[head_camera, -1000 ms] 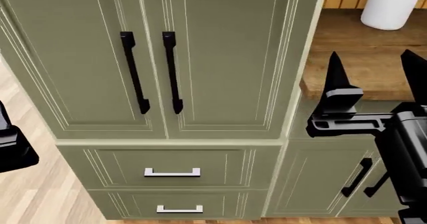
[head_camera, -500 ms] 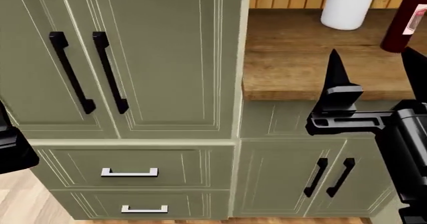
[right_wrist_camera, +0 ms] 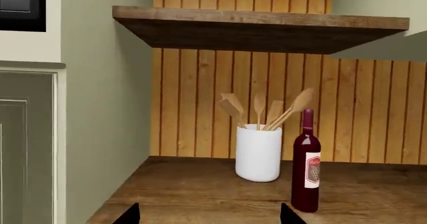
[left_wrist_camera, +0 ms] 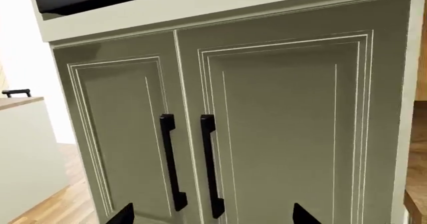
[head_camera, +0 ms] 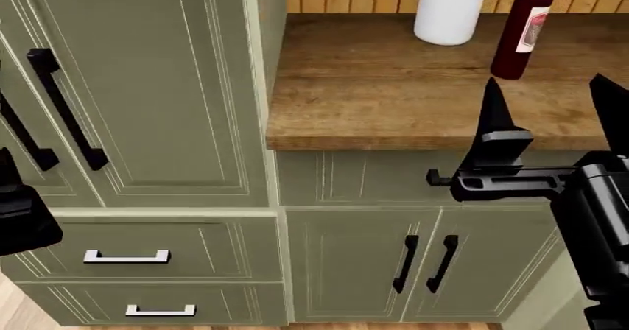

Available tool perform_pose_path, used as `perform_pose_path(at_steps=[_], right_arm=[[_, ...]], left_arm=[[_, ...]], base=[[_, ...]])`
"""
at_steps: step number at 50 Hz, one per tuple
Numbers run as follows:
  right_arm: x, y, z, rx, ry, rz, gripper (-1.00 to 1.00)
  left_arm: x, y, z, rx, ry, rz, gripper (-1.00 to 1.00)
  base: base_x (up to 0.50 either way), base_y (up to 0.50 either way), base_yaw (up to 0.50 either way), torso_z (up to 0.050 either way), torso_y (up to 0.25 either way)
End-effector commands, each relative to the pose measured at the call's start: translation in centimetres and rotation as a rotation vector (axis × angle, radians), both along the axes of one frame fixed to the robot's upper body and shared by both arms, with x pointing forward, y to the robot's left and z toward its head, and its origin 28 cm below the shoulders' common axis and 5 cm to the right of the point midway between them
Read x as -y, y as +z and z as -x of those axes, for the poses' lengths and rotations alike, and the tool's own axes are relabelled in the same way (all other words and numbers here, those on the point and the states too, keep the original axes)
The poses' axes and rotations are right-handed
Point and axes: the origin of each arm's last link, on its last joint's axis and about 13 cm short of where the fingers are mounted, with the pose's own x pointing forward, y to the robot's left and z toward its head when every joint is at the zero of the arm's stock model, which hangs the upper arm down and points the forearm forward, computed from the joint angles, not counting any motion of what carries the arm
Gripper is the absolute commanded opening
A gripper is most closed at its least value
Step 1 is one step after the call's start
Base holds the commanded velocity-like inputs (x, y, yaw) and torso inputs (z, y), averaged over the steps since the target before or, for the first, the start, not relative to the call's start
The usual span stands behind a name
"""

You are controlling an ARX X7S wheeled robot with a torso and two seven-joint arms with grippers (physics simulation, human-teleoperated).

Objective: Move the drinks to the dining counter.

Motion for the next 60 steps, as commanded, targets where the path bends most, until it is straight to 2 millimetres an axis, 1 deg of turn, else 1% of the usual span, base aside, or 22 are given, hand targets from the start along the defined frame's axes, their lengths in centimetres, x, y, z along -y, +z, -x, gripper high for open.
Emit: perform_pose_path(at_steps=[1, 11, 31, 42, 51, 60], right_arm=[[0.01, -0.29, -0.01, 0.002, 0.002, 0.006, 1.00], [0.00, -0.13, -0.04, 0.006, 0.004, 0.005, 1.00], [0.04, -0.16, -0.16, 0.003, -0.013, -0.002, 1.00], [0.08, -0.06, -0.08, -0.002, -0.023, -0.007, 1.00], [0.13, -0.15, -0.14, -0.003, -0.035, 0.004, 1.00], [0.10, -0.09, -0.06, -0.001, -0.041, 0.001, 1.00]], left_arm=[[0.06, -0.04, -0.16, -0.008, 0.001, -0.003, 1.00], [0.15, 0.08, -0.25, -0.005, -0.004, -0.005, 1.00], [0.06, -0.13, -0.18, -0.007, -0.001, -0.001, 1.00], [0.02, -0.18, -0.06, -0.007, 0.001, 0.001, 1.00], [0.11, -0.11, -0.31, -0.008, -0.005, 0.000, 1.00], [0.14, 0.03, -0.31, -0.006, -0.004, -0.002, 1.00]], base=[[0.35, -0.50, 0.00, 0.000, 0.000], [0.41, -0.45, 0.00, 0.000, 0.000], [0.50, -0.34, 0.00, 0.000, 0.001], [0.06, -0.02, 0.00, 0.000, 0.001], [0.39, -0.11, 0.00, 0.000, 0.000], [0.00, 0.00, 0.00, 0.000, 0.001]])
